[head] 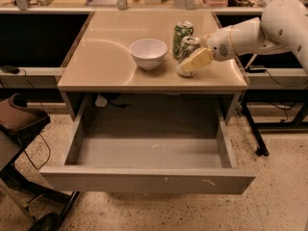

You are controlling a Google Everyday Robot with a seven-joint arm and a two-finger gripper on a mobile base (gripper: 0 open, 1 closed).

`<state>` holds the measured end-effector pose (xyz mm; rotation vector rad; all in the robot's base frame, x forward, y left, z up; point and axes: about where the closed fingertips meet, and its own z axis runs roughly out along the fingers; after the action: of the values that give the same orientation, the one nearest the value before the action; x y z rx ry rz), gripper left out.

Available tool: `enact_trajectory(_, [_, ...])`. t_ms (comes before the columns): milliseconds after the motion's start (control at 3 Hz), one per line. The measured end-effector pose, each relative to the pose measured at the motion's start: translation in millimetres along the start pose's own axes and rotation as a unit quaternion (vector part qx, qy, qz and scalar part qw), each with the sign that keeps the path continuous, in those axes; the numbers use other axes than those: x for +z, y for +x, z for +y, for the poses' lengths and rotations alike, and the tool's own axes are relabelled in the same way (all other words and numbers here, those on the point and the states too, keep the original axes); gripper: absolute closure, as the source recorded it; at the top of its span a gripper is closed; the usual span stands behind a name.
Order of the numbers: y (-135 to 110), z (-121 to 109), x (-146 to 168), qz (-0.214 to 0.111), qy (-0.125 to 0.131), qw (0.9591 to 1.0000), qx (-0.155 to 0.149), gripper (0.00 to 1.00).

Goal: Place 7up can into top drawer

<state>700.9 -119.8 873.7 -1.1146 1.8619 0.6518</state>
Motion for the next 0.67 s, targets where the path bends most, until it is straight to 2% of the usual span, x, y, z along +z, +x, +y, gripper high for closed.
enact_trajectory(333, [0.0, 0.0, 0.0, 0.000, 0.000, 1.0000, 0.000, 0.00])
enact_trajectory(667, [0.0, 0.0, 0.1, 0.000, 0.000, 1.0000, 0.000, 0.19])
